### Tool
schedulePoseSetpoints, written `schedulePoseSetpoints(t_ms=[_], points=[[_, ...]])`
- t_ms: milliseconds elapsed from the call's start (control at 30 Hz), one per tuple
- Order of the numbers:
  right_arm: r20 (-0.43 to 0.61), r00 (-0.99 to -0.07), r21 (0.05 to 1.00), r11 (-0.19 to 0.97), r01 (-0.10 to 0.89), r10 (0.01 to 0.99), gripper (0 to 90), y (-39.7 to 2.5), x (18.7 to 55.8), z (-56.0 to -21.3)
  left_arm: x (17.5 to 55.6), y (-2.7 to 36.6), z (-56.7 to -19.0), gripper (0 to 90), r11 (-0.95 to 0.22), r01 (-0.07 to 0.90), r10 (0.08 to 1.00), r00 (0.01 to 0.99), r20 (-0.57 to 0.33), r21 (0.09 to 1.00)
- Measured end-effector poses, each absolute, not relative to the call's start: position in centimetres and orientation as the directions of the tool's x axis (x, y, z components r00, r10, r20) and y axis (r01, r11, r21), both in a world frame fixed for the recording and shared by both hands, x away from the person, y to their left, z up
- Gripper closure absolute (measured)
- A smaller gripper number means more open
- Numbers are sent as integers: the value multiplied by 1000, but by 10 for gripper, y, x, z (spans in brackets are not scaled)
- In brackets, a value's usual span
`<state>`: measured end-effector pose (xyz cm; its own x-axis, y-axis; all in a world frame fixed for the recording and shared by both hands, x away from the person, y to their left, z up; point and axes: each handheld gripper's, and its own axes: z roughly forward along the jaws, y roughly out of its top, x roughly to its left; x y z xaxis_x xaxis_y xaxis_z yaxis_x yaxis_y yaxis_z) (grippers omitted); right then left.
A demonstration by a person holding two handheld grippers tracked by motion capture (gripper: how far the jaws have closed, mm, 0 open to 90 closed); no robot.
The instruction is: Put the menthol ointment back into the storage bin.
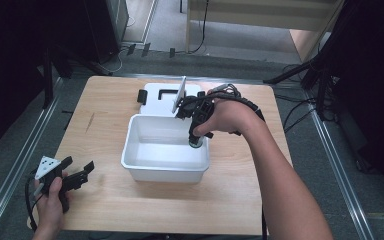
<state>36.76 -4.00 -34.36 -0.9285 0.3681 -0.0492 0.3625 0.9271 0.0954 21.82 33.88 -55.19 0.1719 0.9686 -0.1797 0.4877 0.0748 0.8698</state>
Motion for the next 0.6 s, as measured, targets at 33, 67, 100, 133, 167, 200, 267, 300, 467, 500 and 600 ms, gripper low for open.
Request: schedulePoseSetpoints(t_ms=[33, 67, 100, 133, 167, 200, 267, 300, 467, 500, 600], points=[[-54, -931, 96, 930, 356, 362, 517, -40, 369, -347, 218, 339, -552, 143, 77, 486, 969, 171, -181, 870], [-56, -932, 100, 931, 352, 358, 517, -40, 370, -350, 218, 339, -552, 143, 77, 487, 968, 171, -181, 870], [-54, -932, 100, 930, 353, 359, 517, -40, 371, -353, 218, 339, -552, 143, 78, 487, 968, 171, -182, 870], [-54, -932, 98, 930, 353, 359, 517, -41, 372, -356, 218, 339, -552, 143, 77, 487, 968, 171, -182, 870], [-50, -933, 95, 932, 351, 356, 516, -41, 373, -359, 218, 339, -552, 143, 78, 487, 968, 171, -182, 870], [-47, -935, 92, 933, 347, 352, 516, -41, 373, -362, 218, 339, -552, 143, 77, 487, 968, 171, -182, 870], [-45, -942, 88, 940, 329, 334, 516, -41, 374, -369, 218, 339, -552, 143, 78, 488, 968, 171, -182, 870], [-47, -945, 88, 944, 318, 323, 516, -41, 374, -371, 218, 339, -552, 143, 78, 488, 968, 171, -183, 869], [-45, -952, 91, 950, 299, 304, 516, -39, 375, -381, 219, 339, -552, 143, 78, 488, 968, 170, -183, 869], [-40, -953, 83, 952, 295, 299, 516, -38, 375, -385, 219, 339, -552, 143, 77, 489, 968, 171, -182, 869], [-39, -954, 78, 952, 295, 298, 516, -37, 374, -389, 219, 339, -552, 143, 77, 489, 968, 171, -182, 869]])
